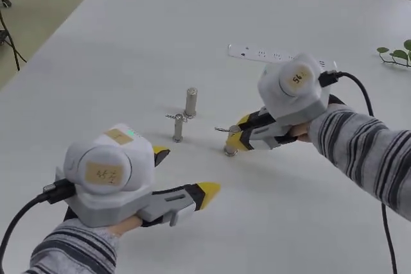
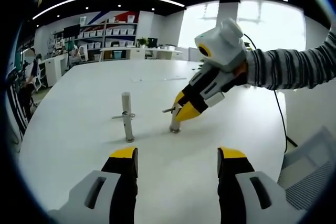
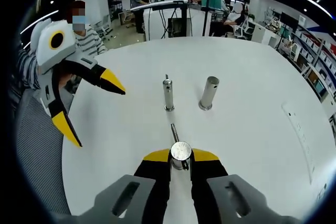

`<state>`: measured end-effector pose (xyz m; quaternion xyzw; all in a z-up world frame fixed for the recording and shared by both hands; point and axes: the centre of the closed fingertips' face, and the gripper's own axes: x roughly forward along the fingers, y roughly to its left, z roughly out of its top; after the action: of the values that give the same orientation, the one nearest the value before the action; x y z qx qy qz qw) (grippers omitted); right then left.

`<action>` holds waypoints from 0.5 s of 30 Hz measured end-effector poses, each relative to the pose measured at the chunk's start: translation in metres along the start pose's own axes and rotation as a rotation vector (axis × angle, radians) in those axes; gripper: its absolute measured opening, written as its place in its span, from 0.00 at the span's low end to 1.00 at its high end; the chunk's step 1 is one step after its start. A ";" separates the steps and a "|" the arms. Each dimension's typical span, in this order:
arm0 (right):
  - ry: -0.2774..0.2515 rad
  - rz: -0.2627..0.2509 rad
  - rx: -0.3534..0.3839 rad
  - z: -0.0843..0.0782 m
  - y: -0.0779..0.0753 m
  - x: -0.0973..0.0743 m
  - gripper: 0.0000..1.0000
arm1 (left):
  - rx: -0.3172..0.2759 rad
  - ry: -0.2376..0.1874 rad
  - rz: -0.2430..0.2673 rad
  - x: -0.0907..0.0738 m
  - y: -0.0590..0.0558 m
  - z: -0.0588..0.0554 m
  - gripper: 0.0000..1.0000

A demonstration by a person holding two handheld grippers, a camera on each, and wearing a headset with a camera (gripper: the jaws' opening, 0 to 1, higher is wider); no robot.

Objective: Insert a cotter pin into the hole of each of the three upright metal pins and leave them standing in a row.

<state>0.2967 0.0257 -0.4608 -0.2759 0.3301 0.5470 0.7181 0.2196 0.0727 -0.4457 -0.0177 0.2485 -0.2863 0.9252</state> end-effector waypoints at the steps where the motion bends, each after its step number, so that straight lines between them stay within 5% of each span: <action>1: -0.001 0.002 -0.002 0.002 -0.001 0.001 0.08 | 0.000 0.000 0.000 0.000 0.000 0.000 0.59; 15: 0.008 0.028 -0.025 0.011 -0.007 0.008 0.08 | -0.015 -0.015 0.015 0.001 0.007 0.000 0.61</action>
<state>0.3070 0.0373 -0.4603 -0.2826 0.3300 0.5599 0.7056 0.2240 0.0779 -0.4475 -0.0251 0.2436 -0.2771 0.9291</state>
